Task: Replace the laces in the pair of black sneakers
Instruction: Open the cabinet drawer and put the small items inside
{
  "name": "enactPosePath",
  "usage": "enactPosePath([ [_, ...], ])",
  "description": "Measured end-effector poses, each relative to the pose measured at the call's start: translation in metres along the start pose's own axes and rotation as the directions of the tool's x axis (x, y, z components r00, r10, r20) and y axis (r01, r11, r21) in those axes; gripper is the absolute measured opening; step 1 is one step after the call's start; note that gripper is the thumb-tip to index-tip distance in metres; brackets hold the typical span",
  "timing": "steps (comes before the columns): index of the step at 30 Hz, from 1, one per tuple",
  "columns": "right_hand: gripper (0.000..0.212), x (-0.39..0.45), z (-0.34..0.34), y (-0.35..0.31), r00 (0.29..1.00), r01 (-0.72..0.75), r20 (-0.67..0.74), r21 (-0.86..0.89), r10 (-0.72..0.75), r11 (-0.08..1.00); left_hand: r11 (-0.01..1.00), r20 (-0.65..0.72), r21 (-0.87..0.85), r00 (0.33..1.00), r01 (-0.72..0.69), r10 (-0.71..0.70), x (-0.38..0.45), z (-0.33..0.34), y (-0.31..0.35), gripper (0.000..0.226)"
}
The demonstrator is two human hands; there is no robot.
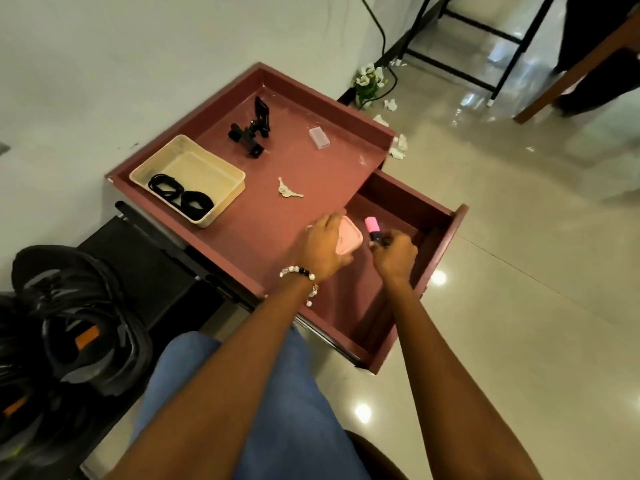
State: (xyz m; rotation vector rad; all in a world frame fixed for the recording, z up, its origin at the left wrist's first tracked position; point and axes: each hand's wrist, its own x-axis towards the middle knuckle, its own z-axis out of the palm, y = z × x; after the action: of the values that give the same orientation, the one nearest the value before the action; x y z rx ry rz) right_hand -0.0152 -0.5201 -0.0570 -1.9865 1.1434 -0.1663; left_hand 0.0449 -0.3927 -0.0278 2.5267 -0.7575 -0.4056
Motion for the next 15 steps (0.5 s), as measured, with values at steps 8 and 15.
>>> enactPosePath([
  [8, 0.026, -0.031, 0.020, 0.059, 0.966, -0.089, 0.203, -0.321, 0.160, 0.943, 0.957, 0.187, 0.155, 0.944, 0.246, -0.272, -0.001, 0.074, -0.013, 0.074],
  [15, 0.030, -0.032, 0.053, 0.068, 0.949, -0.120, 0.218, -0.415, 0.227, 0.902, 0.916, 0.170, 0.223, 0.911, 0.334, -0.374, 0.019, 0.107, -0.042, 0.081],
])
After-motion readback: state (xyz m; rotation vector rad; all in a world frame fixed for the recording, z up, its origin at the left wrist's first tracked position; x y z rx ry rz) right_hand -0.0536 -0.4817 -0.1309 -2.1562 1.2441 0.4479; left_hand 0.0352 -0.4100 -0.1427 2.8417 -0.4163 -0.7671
